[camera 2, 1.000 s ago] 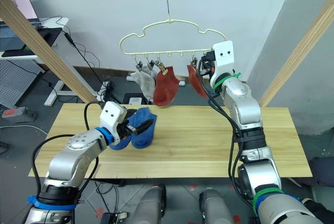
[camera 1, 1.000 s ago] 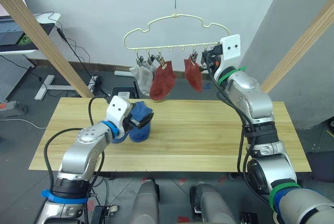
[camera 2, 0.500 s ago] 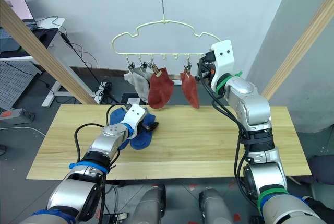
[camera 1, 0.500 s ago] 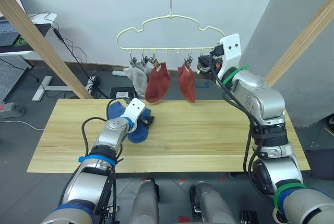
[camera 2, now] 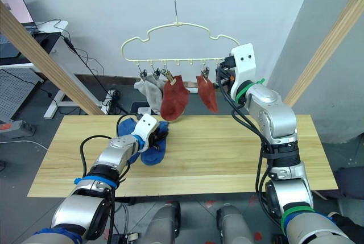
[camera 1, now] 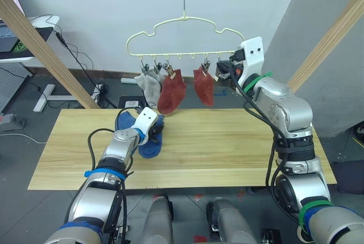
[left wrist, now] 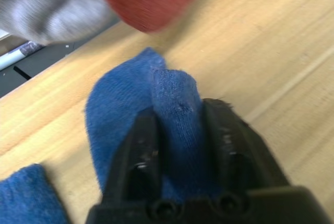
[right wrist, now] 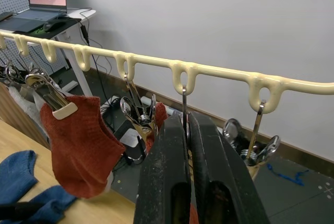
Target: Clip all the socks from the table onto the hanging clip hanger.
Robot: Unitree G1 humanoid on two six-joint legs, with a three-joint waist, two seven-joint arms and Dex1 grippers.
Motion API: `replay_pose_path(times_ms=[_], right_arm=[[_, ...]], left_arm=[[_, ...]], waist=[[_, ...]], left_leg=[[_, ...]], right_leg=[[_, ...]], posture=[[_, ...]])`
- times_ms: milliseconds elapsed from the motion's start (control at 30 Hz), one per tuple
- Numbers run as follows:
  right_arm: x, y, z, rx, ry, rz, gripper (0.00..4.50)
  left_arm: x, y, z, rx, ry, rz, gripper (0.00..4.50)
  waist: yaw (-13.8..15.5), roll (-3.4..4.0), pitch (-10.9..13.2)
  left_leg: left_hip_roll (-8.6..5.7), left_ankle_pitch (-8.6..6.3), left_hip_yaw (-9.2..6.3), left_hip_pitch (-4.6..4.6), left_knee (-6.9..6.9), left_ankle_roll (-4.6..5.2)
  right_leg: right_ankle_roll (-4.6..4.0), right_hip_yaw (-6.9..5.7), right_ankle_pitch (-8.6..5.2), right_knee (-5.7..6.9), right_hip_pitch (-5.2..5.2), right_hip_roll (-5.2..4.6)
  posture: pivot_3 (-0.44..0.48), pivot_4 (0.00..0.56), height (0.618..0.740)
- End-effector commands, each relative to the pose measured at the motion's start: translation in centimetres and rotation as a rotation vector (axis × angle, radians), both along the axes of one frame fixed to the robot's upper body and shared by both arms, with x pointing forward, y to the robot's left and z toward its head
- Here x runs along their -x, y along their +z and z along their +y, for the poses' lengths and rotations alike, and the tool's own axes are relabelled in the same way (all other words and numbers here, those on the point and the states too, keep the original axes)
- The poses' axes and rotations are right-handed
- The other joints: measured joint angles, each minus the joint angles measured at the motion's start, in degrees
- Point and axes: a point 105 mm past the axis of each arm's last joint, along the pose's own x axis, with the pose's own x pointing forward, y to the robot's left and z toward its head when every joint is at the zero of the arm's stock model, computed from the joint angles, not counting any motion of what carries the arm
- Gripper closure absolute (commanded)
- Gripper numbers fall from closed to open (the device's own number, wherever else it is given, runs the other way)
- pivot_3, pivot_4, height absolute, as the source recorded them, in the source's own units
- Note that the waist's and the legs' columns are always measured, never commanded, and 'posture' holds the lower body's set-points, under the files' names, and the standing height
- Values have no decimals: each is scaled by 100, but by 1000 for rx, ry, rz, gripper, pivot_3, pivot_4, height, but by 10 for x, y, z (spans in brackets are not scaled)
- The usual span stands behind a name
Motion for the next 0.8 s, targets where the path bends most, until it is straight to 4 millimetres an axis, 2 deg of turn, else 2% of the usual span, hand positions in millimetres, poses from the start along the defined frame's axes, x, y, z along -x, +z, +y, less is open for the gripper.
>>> replay_pose_path(times_ms=[33, 100, 200, 400, 567, 633, 800], right_arm=[[2, 8, -4, -17, 0, -24, 4500], [2, 7, -4, -20, 1, -18, 4500], [3, 6, -6, -23, -2, -11, 4500], [1, 7, -10, -108, -10, 69, 4500], [3, 11, -9, -263, 11, 222, 4500], [4, 15, -8, -342, 14, 283, 4500], [14, 22, 3, -435, 79, 405, 4500]], left_arm=[[6, 9, -14, 42, -61, -42, 4048], [11, 14, -19, 54, -83, -58, 4464], [21, 20, -25, 86, -112, -66, 4488], [52, 79, -62, 344, -298, -215, 4488], [70, 122, -96, 396, -453, -395, 4488], [71, 130, -104, 395, -469, -442, 4488], [65, 130, -120, 307, -484, -523, 4488]], waist=[[1, 0, 0], [3, 0, 0], [2, 0, 0], [10, 0, 0], [15, 0, -1], [14, 0, -1], [8, 0, -1]], left_leg=[[0, 0, 0, 0, 0, 0], [1, 0, -1, -1, 0, 0], [1, 0, -3, -1, 0, 0], [-1, 1, -8, -1, 0, -1], [0, 1, -9, 0, 1, -1], [-1, 1, -6, 1, 1, -1], [1, 0, -6, 0, -4, -1]], right_leg=[[0, 0, 0, 0, 0, 0], [0, -1, 0, 0, 0, -1], [-1, -1, 0, 0, 0, 0], [-1, 0, 0, -1, 3, -6], [-1, 2, 0, 0, 5, -5], [-1, 3, 0, -1, 5, -5], [-1, 3, 0, -1, 2, -2]], posture=[[16, 239, 740], [21, 231, 740], [26, 225, 740], [33, 219, 740], [37, 218, 740], [37, 218, 740], [28, 220, 740]])
